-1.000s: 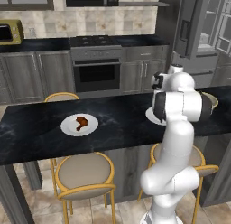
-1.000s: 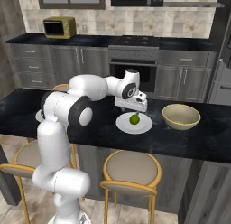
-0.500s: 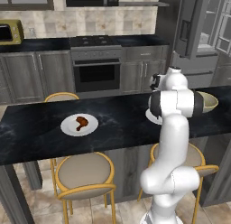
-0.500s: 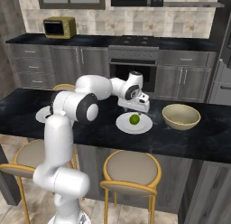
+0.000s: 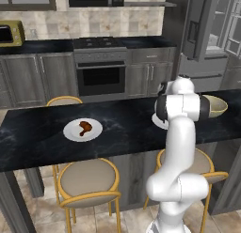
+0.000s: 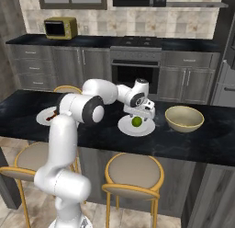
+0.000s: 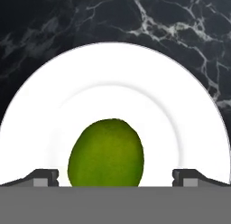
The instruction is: Pick the chicken drumstick and lime from their plates and place them in the bowl. Then put the bowl in the fridge.
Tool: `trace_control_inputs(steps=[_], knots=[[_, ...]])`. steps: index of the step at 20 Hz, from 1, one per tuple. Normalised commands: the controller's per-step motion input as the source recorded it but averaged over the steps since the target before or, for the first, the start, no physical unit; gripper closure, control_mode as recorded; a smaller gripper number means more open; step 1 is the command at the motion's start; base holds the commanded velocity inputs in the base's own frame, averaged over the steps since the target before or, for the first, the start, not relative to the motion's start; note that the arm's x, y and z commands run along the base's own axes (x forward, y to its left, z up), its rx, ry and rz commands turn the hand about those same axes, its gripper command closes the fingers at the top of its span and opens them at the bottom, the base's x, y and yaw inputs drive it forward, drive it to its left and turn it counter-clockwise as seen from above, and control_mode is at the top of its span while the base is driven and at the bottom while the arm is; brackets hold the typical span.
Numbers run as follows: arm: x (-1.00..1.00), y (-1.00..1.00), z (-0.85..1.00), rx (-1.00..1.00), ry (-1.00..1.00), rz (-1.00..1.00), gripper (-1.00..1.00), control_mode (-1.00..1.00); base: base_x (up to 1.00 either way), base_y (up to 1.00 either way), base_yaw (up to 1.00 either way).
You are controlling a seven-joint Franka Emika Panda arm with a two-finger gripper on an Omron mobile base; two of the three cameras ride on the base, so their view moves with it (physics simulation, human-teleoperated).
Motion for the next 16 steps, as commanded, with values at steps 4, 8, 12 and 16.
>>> trace_control_inputs(steps=[4,8,12,16], knots=[[0.00,-0.02,-0.10,0.00,0.03,-0.08,-1.00,-1.00,0.00,0.00,0.00],[0.00,0.00,-0.07,0.00,0.01,-0.09,-1.00,-1.00,0.00,0.00,0.00],[0.02,0.02,-0.09,0.00,0.01,-0.09,-1.00,-1.00,0.00,0.00,0.00],[0.05,0.04,-0.10,0.00,0.01,-0.07,-1.00,-1.00,0.00,0.00,0.00]])
